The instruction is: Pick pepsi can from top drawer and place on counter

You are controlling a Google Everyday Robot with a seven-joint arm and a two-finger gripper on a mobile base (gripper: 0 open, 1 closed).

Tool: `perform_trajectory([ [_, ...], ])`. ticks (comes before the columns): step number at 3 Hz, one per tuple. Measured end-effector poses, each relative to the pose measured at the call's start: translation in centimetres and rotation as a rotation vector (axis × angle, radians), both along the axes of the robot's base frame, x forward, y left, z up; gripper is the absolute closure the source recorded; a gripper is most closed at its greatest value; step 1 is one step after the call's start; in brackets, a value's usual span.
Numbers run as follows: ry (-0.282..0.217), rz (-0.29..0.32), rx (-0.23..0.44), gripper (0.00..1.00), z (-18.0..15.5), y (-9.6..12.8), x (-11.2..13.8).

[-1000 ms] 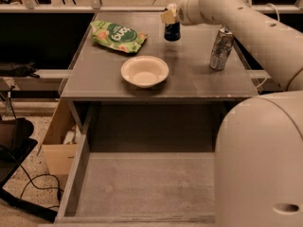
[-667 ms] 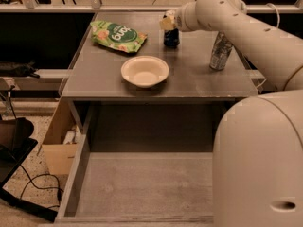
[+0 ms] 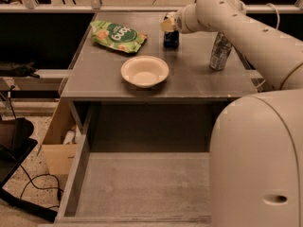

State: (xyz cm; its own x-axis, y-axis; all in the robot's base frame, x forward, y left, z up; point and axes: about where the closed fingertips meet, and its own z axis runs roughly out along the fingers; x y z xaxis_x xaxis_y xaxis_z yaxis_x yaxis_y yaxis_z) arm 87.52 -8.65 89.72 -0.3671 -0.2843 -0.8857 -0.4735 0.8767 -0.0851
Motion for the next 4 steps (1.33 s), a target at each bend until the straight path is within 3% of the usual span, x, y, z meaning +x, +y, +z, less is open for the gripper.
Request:
perform_trajectory([
  [3,0.0,0.0,0.0,0.14,0.0,0.0,0.0],
  [4,-0.04,0.013,-0.007,0.0,1.6,0.1,-1.3],
])
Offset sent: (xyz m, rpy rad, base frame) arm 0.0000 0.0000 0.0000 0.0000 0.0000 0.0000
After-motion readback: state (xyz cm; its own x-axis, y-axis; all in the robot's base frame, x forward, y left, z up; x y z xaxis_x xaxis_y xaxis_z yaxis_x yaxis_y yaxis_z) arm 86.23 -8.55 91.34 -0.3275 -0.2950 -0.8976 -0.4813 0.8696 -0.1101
